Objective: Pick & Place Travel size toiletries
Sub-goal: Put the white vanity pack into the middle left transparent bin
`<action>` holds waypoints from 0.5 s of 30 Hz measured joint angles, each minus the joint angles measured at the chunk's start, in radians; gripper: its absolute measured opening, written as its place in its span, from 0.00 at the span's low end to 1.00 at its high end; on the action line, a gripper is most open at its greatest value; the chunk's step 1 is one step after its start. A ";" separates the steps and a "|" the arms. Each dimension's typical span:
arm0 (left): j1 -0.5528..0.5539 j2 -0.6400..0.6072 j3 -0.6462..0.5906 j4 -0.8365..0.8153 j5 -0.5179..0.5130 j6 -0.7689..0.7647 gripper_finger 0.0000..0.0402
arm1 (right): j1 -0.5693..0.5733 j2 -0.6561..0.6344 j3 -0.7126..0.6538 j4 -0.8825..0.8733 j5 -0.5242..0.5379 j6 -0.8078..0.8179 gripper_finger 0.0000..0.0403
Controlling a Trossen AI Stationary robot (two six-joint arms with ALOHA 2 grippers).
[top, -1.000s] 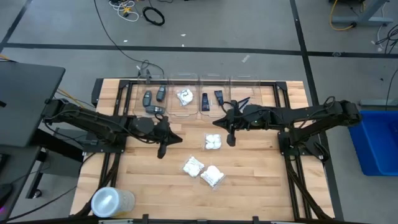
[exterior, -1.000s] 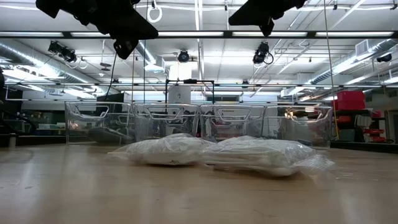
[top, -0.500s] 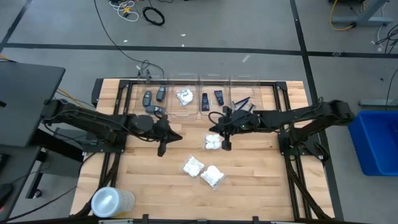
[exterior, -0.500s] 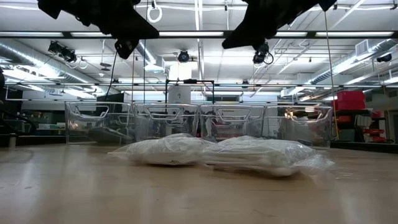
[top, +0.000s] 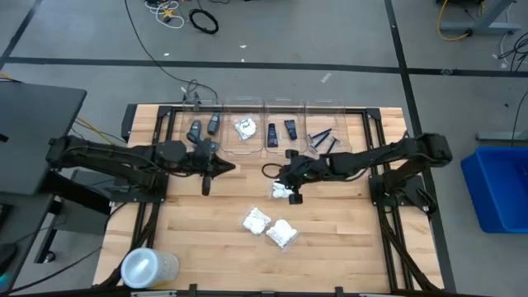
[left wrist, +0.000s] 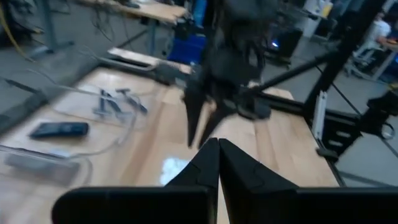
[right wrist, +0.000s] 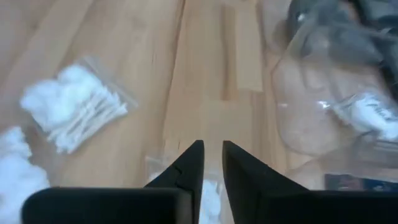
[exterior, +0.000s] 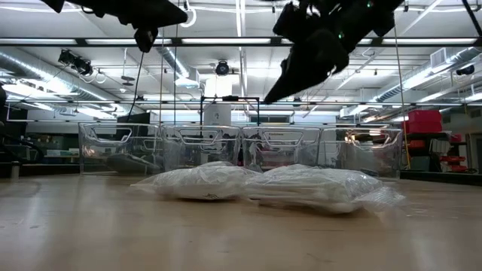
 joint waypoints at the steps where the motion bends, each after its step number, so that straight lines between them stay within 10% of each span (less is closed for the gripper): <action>1: 0.005 -0.011 0.000 -0.002 -0.007 0.005 0.04 | 0.000 0.016 0.000 0.000 -0.008 -0.004 0.18; 15: 0.048 -0.043 0.000 -0.006 -0.064 0.005 0.02 | 0.001 0.205 0.000 0.097 -0.103 -0.130 0.39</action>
